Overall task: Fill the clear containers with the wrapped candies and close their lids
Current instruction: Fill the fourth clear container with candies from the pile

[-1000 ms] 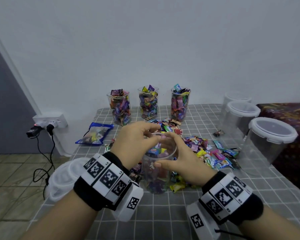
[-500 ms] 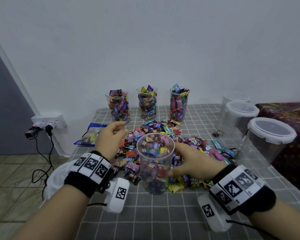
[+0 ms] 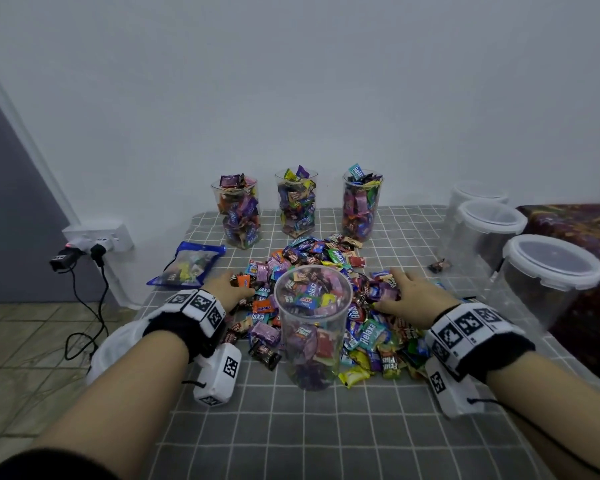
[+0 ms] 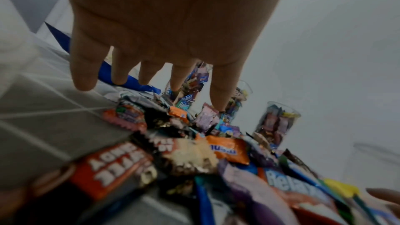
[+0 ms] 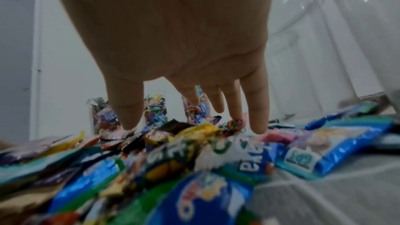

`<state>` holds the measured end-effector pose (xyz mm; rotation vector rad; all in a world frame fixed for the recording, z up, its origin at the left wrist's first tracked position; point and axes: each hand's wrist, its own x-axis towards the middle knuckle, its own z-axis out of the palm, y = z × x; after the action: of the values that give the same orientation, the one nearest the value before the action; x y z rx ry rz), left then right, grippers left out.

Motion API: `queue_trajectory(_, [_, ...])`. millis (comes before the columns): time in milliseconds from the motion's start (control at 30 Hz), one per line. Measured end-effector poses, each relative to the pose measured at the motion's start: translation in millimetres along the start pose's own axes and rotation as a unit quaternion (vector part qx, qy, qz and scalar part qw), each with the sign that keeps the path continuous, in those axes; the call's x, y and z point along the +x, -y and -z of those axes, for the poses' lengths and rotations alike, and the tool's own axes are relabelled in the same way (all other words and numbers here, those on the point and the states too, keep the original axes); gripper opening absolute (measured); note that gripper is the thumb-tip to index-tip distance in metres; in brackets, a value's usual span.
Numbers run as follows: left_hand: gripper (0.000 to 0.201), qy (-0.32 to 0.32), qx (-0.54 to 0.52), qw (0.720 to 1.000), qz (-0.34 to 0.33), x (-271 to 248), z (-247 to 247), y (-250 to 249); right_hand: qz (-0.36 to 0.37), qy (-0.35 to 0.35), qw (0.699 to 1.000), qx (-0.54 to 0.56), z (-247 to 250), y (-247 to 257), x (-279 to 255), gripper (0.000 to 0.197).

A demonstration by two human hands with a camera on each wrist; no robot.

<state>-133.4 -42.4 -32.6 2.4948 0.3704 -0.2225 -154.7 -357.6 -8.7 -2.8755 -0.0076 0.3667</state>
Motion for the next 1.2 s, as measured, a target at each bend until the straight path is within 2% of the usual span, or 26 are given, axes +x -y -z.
queue_trajectory(233, [0.082,0.029,0.167,0.985,0.018,1,-9,-2,-0.015,0.073,0.996,-0.054,-7,5,6,0.090])
queue_trajectory(433, [0.066,0.047,0.169,0.984,-0.033,-17,-12,-12,0.035,0.056,0.996,-0.059,-9,10,1,0.090])
queue_trajectory(600, [0.101,0.071,0.142,0.983,-0.096,-17,-20,-8,0.066,0.048,0.993,-0.086,-12,14,-2,0.091])
queue_trajectory(633, [0.099,0.075,0.147,0.982,-0.096,-17,-20,-7,0.071,0.045,0.992,-0.092,-13,15,-1,0.090])
queue_trajectory(767, [0.069,0.057,0.210,0.972,-0.089,-24,-15,-11,0.087,0.031,0.991,-0.102,-14,16,-2,0.082])
queue_trajectory(967, [0.039,0.037,0.269,0.957,-0.103,-28,-13,-20,0.114,0.006,0.989,-0.098,-12,19,-1,0.060])
queue_trajectory(1200, [0.027,0.002,0.269,0.960,-0.079,-29,-14,-23,0.117,-0.008,0.987,-0.111,-13,22,-2,0.034])
